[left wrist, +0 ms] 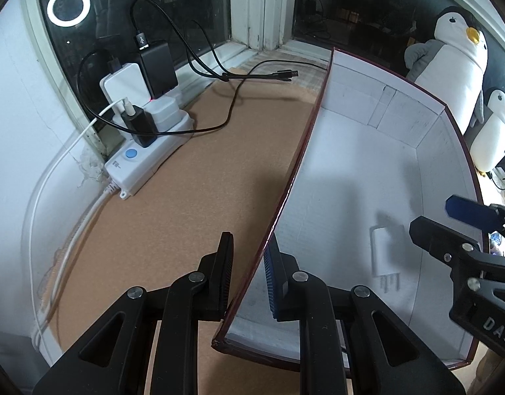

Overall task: Organize rigid objects
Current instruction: 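Grasp the white charger with the right tool and drop it into the box, then move the right tool back and grasp the patterned lighter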

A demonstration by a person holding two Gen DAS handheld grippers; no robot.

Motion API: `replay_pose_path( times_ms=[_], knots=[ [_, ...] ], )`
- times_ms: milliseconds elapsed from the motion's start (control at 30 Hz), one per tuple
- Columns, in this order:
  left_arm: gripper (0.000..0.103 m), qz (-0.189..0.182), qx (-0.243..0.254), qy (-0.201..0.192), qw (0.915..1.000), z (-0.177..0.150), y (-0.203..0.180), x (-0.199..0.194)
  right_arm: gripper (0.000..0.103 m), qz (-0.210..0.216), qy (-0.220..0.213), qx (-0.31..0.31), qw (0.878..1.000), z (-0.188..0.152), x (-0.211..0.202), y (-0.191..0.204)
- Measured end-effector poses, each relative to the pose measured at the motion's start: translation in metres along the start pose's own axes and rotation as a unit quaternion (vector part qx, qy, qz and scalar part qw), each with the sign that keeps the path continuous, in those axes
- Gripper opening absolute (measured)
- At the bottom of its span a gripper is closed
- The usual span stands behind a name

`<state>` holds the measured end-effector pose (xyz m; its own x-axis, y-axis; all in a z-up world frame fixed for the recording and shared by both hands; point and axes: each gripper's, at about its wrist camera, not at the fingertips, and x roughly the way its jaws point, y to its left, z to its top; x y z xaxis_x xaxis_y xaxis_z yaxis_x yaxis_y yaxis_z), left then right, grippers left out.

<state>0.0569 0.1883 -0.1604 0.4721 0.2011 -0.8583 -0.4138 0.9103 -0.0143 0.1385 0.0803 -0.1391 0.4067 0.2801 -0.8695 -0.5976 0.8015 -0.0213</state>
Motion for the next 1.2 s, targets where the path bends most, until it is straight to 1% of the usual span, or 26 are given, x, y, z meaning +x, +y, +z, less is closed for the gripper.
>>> replay_pose_path(
  times_ms=[133,233,333,367,533,700,767,900,1067,1133,1200],
  knots=[
    [0.017,0.002,0.001,0.003,1.0,0.001,-0.001,0.0,0.052,0.009,-0.01,0.006,1.0,0.0,-0.007,-0.002],
    [0.017,0.003,0.002,0.007,1.0,0.002,-0.001,0.0,0.052,0.017,-0.023,0.018,0.999,-0.003,-0.02,-0.009],
    [0.017,0.002,0.011,0.014,0.9998,0.003,-0.004,0.002,0.055,0.016,-0.041,0.033,0.999,-0.009,-0.037,-0.022],
    [0.019,0.004,0.013,0.016,0.9998,0.004,-0.004,0.003,0.057,0.015,-0.047,0.04,0.998,-0.013,-0.042,-0.028],
    [0.019,0.01,0.018,0.019,0.9996,0.007,-0.008,0.005,0.061,0.012,-0.073,0.084,0.994,-0.035,-0.068,-0.069],
    [0.019,0.015,0.019,0.022,0.9995,0.008,-0.01,0.004,0.063,-0.015,-0.085,0.131,0.988,-0.072,-0.091,-0.122],
    [0.019,0.018,0.021,0.023,0.9994,0.008,-0.011,0.005,0.065,-0.033,-0.082,0.157,0.984,-0.092,-0.097,-0.148],
    [0.019,0.022,0.02,0.026,0.9992,0.008,-0.012,0.004,0.076,-0.068,-0.069,0.213,0.972,-0.135,-0.105,-0.201],
    [0.02,0.025,0.022,0.026,0.9991,0.01,-0.012,0.001,0.076,-0.124,-0.04,0.274,0.953,-0.185,-0.105,-0.266],
    [0.02,0.026,0.023,0.027,0.999,0.009,-0.012,0.0,0.076,-0.136,-0.03,0.295,0.946,-0.198,-0.101,-0.286],
    [0.024,0.025,0.023,0.027,0.9991,0.009,-0.012,-0.002,0.076,-0.147,-0.021,0.307,0.94,-0.209,-0.098,-0.305]
  ],
)
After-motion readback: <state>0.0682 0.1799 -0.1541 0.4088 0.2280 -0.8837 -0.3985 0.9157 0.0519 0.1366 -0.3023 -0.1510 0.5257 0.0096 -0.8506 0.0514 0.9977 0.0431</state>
